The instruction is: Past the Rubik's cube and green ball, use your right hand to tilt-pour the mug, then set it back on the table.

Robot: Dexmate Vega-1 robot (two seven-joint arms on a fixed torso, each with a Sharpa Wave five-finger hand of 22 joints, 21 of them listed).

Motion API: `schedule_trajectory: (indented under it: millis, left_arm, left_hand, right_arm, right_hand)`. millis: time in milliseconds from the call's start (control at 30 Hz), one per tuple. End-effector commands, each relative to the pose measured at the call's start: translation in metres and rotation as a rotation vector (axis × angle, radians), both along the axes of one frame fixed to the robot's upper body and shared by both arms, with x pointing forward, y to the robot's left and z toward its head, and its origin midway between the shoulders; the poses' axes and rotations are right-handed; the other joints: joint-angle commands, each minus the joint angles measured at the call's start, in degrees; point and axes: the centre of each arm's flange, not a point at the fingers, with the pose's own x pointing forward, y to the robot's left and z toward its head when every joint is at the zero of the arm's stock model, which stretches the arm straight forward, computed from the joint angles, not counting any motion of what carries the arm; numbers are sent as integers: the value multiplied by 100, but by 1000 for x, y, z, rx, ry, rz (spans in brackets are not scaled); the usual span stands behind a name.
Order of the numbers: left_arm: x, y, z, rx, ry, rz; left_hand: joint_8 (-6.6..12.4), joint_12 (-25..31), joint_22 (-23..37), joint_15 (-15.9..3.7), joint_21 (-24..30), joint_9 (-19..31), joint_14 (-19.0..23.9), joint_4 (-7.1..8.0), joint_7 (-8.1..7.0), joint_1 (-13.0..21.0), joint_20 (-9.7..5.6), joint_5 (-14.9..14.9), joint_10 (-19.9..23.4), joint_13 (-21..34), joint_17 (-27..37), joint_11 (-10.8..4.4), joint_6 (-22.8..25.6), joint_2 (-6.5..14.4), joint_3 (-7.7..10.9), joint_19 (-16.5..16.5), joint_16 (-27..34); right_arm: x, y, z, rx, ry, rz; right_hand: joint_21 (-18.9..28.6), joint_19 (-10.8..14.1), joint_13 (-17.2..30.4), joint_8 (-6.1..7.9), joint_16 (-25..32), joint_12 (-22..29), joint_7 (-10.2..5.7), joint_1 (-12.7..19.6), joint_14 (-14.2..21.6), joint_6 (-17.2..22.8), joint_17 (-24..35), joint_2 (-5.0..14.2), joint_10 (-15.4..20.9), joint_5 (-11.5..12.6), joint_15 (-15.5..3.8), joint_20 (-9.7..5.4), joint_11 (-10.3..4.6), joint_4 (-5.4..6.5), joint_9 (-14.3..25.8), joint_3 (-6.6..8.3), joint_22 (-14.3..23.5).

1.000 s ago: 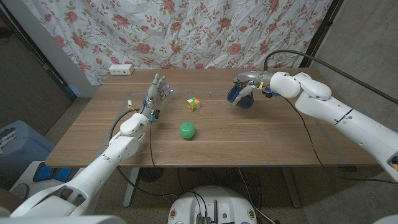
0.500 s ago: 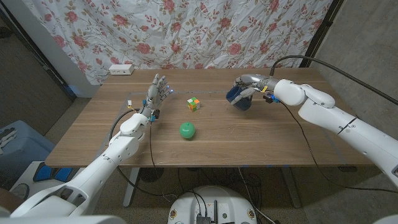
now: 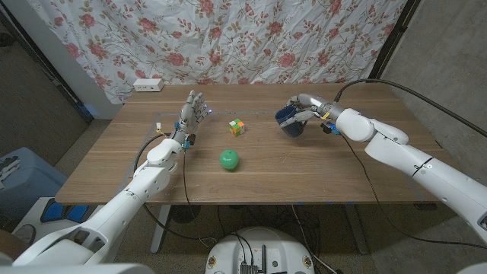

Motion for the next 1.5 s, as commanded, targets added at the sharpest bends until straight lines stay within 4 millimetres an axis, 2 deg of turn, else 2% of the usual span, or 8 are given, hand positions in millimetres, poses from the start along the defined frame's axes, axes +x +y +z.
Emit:
schedule_trajectory:
  millis: [33, 833, 1500]
  left_arm:
    - [0, 0, 0, -1, 1, 1]
    - [0, 0, 0, -1, 1, 1]
    - [0, 0, 0, -1, 1, 1]
  left_hand:
    - [38, 22, 19, -22, 36, 15, 45, 7, -35, -17, 0, 26, -21, 27, 30, -40, -7, 679, 34, 49, 29]
    - [36, 23, 19, -17, 36, 15, 45, 7, -42, -17, -6, 26, -19, 27, 30, -45, -11, 679, 34, 50, 29]
    - [38, 23, 19, -18, 37, 16, 45, 7, -43, -17, -2, 26, -19, 27, 30, -39, -6, 679, 34, 53, 28]
  right_arm:
    - [7, -1, -22, 138, -11, 49]
    - [18, 7, -67, 360, -83, 99]
    - [23, 7, -95, 429, -102, 60]
  right_hand:
    - [-22, -40, 23, 80, -18, -7, -1404, 1110, 236, 1388, 37, 1472, 1102, 25, -1048, -592, -1128, 90, 32, 87, 9]
    - [-63, -152, 57, 63, -66, -86, -1465, 1205, 128, 1376, 109, 1469, 1040, 41, -1055, -585, -1122, 37, 37, 81, 12]
    - [-98, -272, 91, 39, -111, -159, -1483, 1286, -17, 1366, 202, 1472, 1019, 55, -1043, -570, -1123, 40, 41, 49, 14]
